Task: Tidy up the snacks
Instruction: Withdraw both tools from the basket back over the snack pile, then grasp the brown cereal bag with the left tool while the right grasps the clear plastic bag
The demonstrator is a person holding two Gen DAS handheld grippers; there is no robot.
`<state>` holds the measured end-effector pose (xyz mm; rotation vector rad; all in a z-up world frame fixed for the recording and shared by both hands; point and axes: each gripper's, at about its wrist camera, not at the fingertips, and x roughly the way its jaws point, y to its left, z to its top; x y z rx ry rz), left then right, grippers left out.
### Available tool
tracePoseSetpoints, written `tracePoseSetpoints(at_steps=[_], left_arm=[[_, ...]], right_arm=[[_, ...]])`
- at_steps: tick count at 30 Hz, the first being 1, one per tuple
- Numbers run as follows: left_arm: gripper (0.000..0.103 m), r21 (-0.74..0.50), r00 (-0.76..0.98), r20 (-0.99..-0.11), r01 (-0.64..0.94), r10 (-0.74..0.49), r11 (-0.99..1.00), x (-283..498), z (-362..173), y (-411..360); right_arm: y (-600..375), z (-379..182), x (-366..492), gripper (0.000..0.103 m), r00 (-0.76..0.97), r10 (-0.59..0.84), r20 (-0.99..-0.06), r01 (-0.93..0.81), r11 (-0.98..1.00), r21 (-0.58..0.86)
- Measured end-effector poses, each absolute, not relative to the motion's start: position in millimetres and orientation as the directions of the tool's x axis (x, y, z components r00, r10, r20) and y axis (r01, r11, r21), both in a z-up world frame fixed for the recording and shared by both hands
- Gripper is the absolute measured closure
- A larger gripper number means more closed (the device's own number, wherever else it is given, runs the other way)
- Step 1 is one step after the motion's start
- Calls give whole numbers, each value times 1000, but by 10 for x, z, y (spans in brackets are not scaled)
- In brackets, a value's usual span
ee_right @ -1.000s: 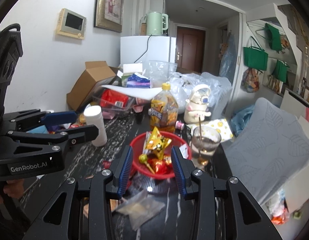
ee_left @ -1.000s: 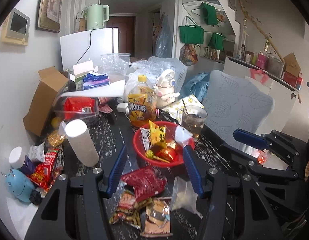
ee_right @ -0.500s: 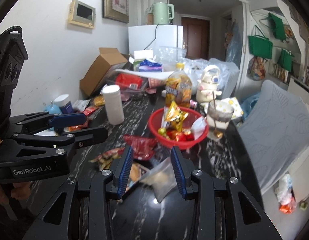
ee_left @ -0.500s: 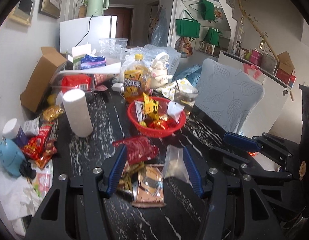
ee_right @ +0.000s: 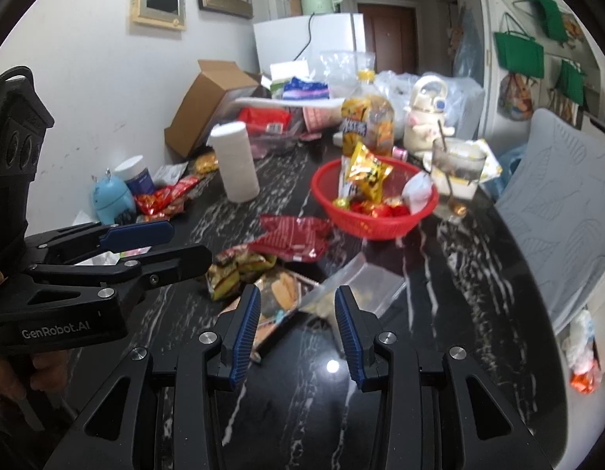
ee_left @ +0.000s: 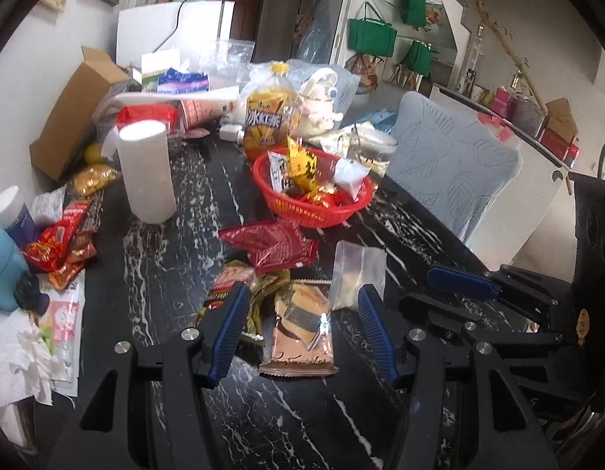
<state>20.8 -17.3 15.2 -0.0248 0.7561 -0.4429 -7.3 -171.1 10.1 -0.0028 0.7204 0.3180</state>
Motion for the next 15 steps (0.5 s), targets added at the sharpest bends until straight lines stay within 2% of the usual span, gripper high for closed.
tracePoseSetpoints(at_steps=[2,10,15], left_arm=[[46,-188,627,-669,378,-400,906,260,84,-154],[46,-245,601,-697,314,-392,917,482,-176,-9],[46,-224,610,-723,237,-324,945,647,-286,134]], right_arm=[[-1703,41,-11,57,687,301,-661,-298,947,121],[-1684,-186,242,54,642,302,-705,-309,943,122],[-1764,-278,388,43,634,284,-719,-292,949,117]])
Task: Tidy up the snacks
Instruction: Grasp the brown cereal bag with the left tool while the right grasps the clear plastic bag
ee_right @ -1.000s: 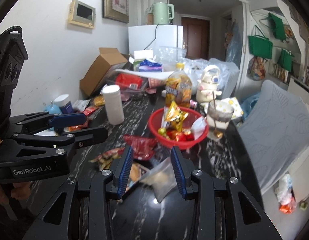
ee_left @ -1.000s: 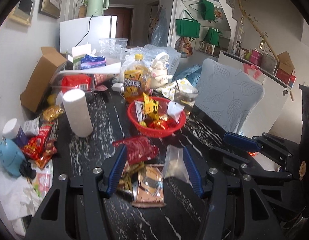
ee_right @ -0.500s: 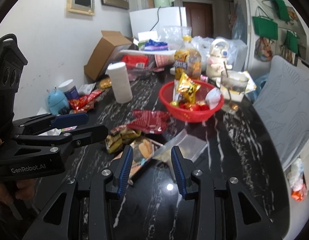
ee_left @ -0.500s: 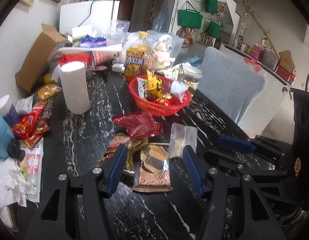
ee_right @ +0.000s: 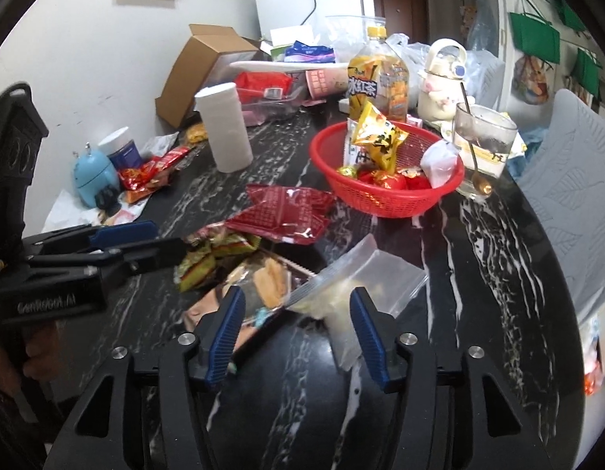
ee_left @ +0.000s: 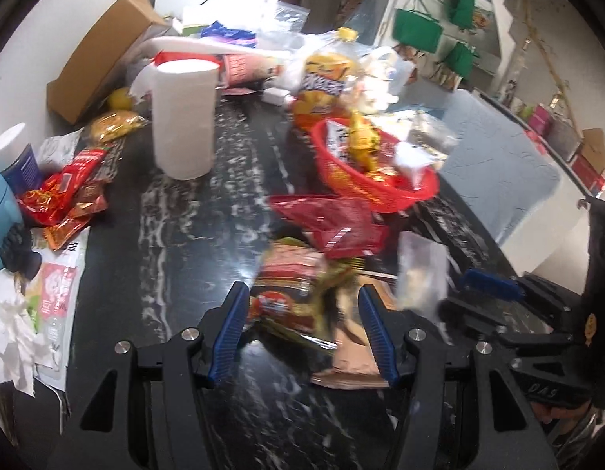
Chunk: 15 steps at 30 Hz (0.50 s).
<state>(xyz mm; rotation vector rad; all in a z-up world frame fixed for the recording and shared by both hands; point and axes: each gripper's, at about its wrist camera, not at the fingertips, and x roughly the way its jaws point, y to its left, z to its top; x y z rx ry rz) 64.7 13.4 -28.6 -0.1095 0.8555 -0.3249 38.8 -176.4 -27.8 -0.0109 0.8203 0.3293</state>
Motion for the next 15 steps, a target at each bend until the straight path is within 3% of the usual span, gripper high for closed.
tracePoseSetpoints(at_steps=[1,5,7,15], left_arm=[[46,-197,618,-730,220,-293,955,675,-297,143],[46,-167,629,-730,217,-268,962,763,-333,171],[46,-179,606,-741,237,-289,955,820,-382,139],[46,-235,519,-790,235,-326,943,1015,-635,99]], right_arm=[[-1792,-299,421,38,631,277,-725,-282,952,119],[-1906,-363,529,35,624,248,-741,-233,964,127],[-1937,-407,582,20,620,234,-749,-212,969,128],[-2012,-577,797,17,572,266,-776,-178,964,198]])
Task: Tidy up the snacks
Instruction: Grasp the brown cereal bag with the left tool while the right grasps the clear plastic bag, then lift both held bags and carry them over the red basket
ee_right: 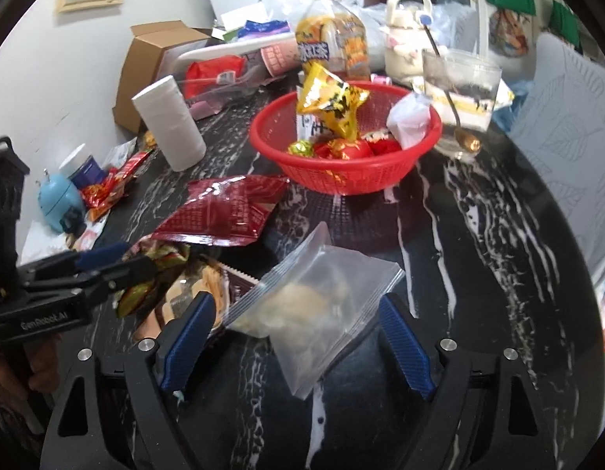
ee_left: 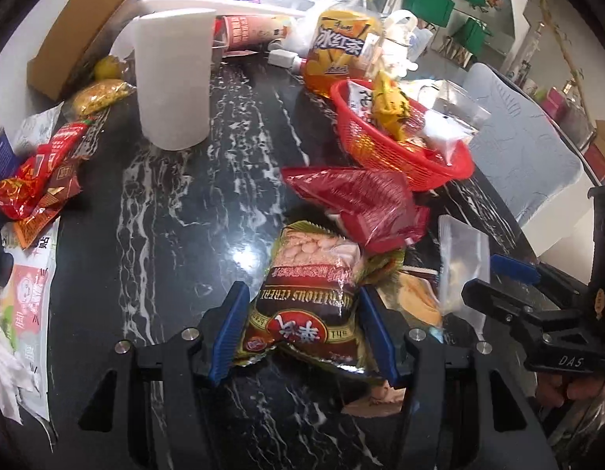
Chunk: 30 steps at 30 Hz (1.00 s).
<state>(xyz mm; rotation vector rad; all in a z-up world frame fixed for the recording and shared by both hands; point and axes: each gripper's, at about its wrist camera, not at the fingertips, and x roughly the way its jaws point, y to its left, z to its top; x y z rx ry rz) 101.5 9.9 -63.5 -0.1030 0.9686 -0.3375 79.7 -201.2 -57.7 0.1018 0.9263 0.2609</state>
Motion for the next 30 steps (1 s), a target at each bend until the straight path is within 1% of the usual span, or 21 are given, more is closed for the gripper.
tracePoseSetpoints(at_steps=[6,8,9,10,12,13,14,15,17,19,23,27,30], left_arm=[[46,-205,525,-788,268,-321,941,1036,-641,77],[46,-209,525,-786,270,-326,940,1061,-642,81],[46,-213,525,-785,271,-330,939,1072,-647,85],[44,-217,522,-785,269,-332,938,1083,-660,88],[40,-213,514,-795,262,-323,941,1107,-698,84],[40,-211,510,-798,264,-322,941,1110,-718,73],[40,-208,504,-802,268,-321,941,1107,-738,55],[40,-204,498,-807,271,-319,941,1098,-759,34],[40,-203,513,-796,273,-321,940,1049,-768,24],[43,-211,524,-786,272,-329,939,1015,-766,36],[44,-239,525,-781,248,-337,939,945,-765,98],[45,-222,524,-784,265,-333,939,794,-749,77],[45,-235,511,-790,259,-340,937,664,-742,87]], right_arm=[[-1940,-631,900,17,548,287,-786,-204,957,208],[-1909,-642,912,20,547,274,-791,-207,960,189],[-1902,-651,915,24,548,269,-792,-208,961,183],[-1896,-667,920,32,545,263,-796,-208,962,176],[-1914,-681,920,38,541,277,-794,-207,959,194],[-1931,-688,924,46,536,285,-795,-204,957,206],[-1947,-693,927,47,531,293,-795,-203,955,217],[-1975,-698,924,51,528,300,-795,-195,953,230],[-2000,-694,906,54,525,306,-794,-190,952,242],[-2020,-682,873,57,528,301,-794,-187,953,237],[-2057,-668,787,59,543,271,-795,-161,962,219],[-2067,-647,644,59,545,276,-792,-172,961,216],[-2063,-645,542,59,547,269,-792,-172,963,208]])
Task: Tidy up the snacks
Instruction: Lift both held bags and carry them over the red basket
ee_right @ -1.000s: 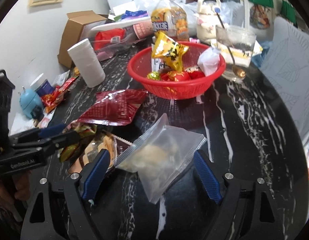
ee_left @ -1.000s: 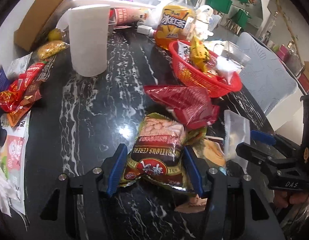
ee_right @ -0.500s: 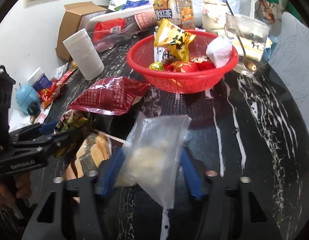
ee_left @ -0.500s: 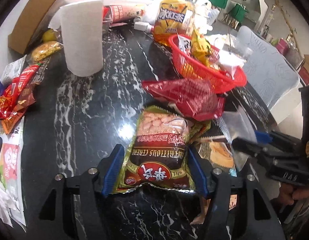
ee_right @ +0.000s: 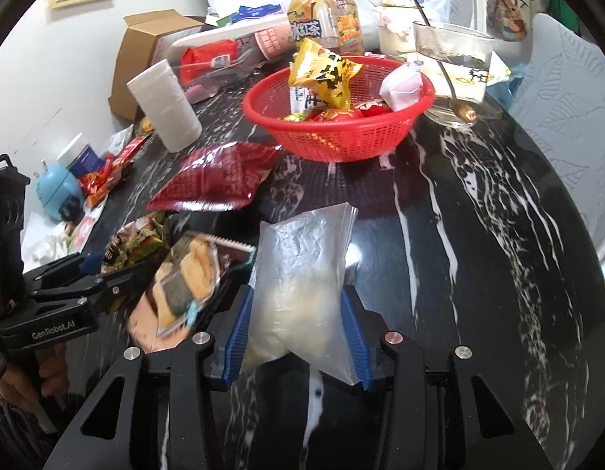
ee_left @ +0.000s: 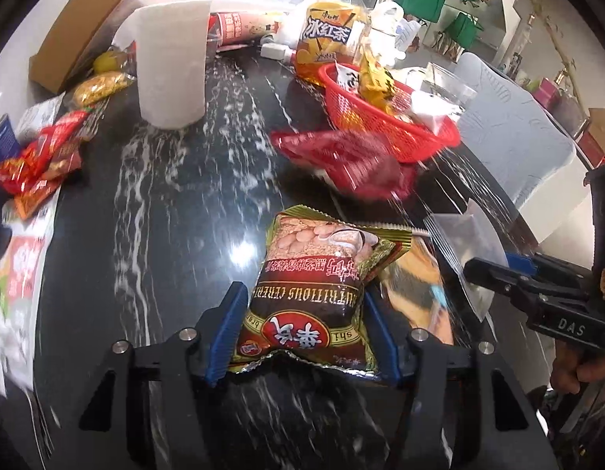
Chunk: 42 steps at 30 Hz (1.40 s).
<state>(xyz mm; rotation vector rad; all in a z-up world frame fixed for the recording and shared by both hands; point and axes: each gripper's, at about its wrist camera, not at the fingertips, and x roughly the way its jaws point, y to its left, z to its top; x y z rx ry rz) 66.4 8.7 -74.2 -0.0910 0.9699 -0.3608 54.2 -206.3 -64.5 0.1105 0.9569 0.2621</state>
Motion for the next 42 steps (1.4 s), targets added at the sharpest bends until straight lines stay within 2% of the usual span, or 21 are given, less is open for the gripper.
tracePoseSetpoints(at_steps=[12,25,27,29,30,35,37,40,42], left_arm=[[45,-227,494,-809,237,-318,945,119,-653,90],[45,-95,485,-845,278,-225,956,-88,-635,-118],[44,-71,485,-851,275,-203,959,-64,-666,-148],[44,-50,486,-855,271,-182,961,-27,-710,-178],[44,-49,480,-859,268,-177,962,-10,-733,-186],[40,-24,496,-851,288,-170,957,-2,-782,-250],[40,-26,500,-848,291,-175,956,3,-780,-250],[40,-24,522,-832,302,-186,953,-14,-787,-250],[48,-15,538,-821,316,-192,949,-33,-784,-262]], right_arm=[[-2037,-612,70,59,544,292,-787,-219,954,203],[-2010,-664,-283,56,518,324,-792,-308,934,181],[-2017,-687,-275,52,513,326,-794,-309,933,183],[-2011,-701,-261,43,509,325,-797,-313,932,180],[-2001,-711,-256,33,507,324,-798,-316,932,178],[-1917,-778,-241,31,492,293,-820,-319,937,143],[-1890,-786,-253,25,500,280,-820,-320,939,126],[-1850,-785,-259,25,500,278,-820,-330,937,116],[-1831,-787,-264,29,509,258,-821,-327,940,93]])
